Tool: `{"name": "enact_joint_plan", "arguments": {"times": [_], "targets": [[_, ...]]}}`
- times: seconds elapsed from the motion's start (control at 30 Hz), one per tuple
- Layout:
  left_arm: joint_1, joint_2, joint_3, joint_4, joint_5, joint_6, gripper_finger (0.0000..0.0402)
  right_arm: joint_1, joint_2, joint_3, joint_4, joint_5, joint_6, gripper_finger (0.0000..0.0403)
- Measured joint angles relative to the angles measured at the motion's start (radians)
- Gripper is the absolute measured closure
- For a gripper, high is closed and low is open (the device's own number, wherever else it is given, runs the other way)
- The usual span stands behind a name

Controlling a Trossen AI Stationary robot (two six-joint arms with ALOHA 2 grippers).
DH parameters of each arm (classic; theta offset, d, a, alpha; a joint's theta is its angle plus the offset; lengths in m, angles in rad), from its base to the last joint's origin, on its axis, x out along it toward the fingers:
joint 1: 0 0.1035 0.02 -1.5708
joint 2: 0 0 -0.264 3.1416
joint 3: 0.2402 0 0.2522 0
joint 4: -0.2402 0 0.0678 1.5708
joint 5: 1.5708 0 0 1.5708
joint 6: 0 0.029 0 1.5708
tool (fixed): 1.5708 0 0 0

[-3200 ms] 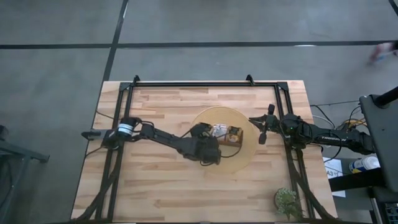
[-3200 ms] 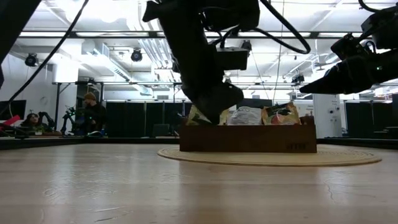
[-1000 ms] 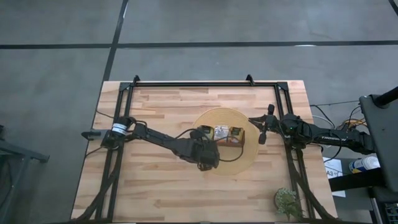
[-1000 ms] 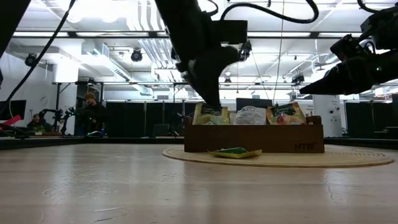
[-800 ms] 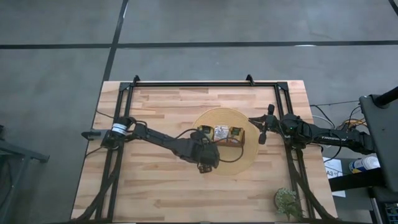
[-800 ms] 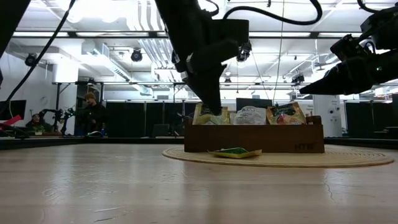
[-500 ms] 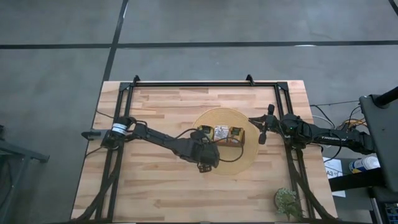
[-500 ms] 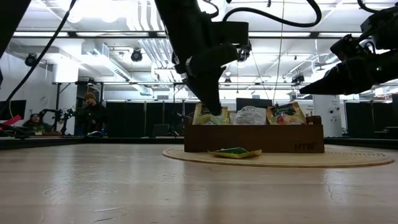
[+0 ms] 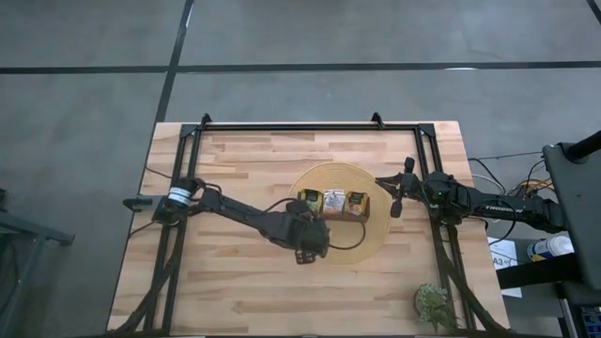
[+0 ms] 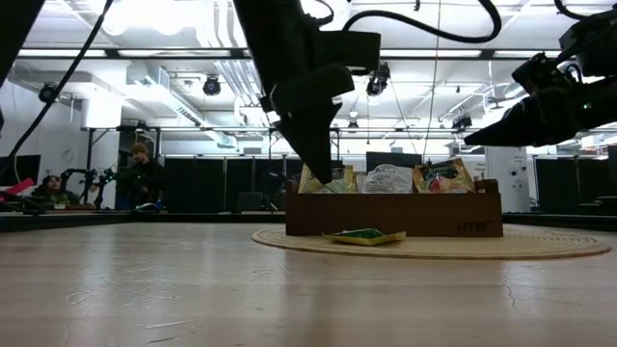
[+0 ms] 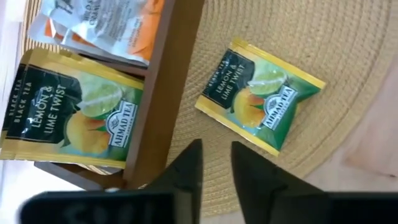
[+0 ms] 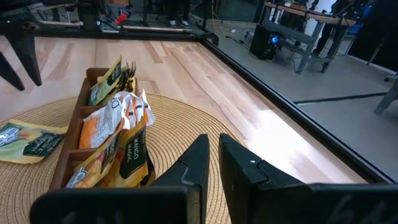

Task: Pick & Place Tea
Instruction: Put the yellow tea bag into the left section of the wooden organizer

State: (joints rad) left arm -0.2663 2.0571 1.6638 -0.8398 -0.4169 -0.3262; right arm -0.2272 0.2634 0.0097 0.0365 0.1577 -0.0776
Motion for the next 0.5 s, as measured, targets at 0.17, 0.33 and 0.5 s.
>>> {"name": "enact_joint_plan", "arguments": {"times": [0.17, 0.33, 0.5], "targets": [[-0.02, 0.0, 0.0, 0.0, -0.056, 0.011, 0.0268, 0.0, 0.0, 0.0, 0.012, 0.0, 0.026, 0.0369], [-0.036, 0.0, 0.0, 0.0, -0.06, 0.017, 0.024, 0.0, 0.0, 0.0, 0.033, 0.0, 0.031, 0.0369], [-0.067, 0.0, -0.001, -0.056, -0.111, 0.099, 0.0239, 0.0, 0.0, 0.0, 0.102, -0.004, 0.088, 0.0369]]}}
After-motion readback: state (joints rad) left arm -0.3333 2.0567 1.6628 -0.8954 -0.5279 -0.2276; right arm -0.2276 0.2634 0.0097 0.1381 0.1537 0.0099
